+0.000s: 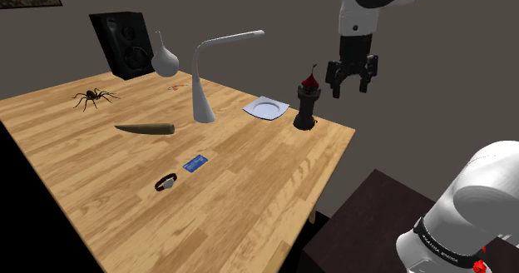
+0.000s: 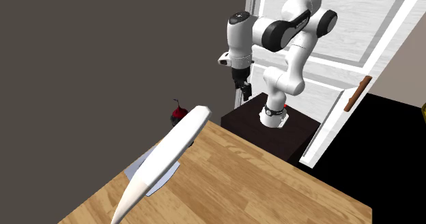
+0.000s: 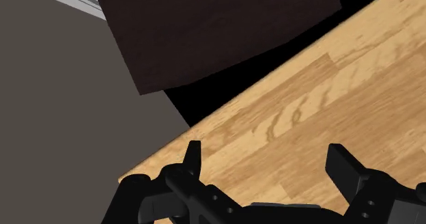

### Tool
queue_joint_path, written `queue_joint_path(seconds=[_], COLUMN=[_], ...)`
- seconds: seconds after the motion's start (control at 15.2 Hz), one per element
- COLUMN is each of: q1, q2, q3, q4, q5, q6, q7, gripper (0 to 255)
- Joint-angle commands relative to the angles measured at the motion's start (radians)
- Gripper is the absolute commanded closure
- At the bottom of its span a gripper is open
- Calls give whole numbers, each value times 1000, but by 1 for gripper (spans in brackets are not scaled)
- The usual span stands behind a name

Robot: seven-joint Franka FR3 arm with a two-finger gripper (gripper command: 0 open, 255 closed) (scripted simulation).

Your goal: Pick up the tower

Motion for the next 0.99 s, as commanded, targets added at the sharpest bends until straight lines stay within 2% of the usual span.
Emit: queue_joint_path(seconds=[0.0,0.46,0.92], q1=[-20,-76,-125], q2=[79,321,545], q3=[1,-15,-55], q4=[62,292,553], q5=[8,25,44], q6=[26,70,70], q7=[58,245,413], gripper=[0,0,0])
